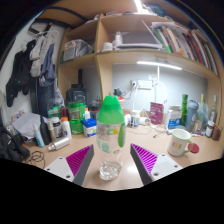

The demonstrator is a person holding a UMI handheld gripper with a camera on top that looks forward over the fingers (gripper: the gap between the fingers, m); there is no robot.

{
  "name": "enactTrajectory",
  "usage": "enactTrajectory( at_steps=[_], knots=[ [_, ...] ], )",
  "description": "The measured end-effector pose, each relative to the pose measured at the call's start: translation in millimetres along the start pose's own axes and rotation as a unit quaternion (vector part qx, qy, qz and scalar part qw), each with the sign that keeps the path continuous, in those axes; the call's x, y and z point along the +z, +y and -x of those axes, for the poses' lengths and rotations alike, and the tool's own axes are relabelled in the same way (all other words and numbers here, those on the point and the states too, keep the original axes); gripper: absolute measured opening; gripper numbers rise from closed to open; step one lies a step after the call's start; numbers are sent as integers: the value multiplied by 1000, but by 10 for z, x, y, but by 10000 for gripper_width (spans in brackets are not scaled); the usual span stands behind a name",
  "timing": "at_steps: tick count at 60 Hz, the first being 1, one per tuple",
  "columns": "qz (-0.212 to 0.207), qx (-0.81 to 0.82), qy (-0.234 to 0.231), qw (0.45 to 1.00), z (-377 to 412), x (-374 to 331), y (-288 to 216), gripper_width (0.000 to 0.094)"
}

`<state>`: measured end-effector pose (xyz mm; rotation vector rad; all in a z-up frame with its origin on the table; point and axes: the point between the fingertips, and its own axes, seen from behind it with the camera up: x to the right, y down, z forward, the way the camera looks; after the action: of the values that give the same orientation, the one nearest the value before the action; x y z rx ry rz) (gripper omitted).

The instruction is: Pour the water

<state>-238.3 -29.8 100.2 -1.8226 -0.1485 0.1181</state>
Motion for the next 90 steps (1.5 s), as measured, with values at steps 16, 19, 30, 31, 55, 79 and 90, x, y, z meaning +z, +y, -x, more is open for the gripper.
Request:
enactTrajectory(
  at_steps=[16, 19, 30, 31, 55, 79, 90],
  knots=[
    [-20, 15, 27, 999, -85, 637, 104, 457],
    [-27, 11, 38, 999, -133, 650, 77, 436],
    [-5, 11, 17, 1000, -78, 724, 84, 370],
    [1, 16, 13, 1000, -76, 731, 85, 369],
    [15, 549, -75, 832, -1275, 722, -1190, 368],
    [36, 887, -151, 434, -1558, 929, -1241, 367],
    [6, 924, -148, 354, -1718, 926, -1277, 368]
  ],
)
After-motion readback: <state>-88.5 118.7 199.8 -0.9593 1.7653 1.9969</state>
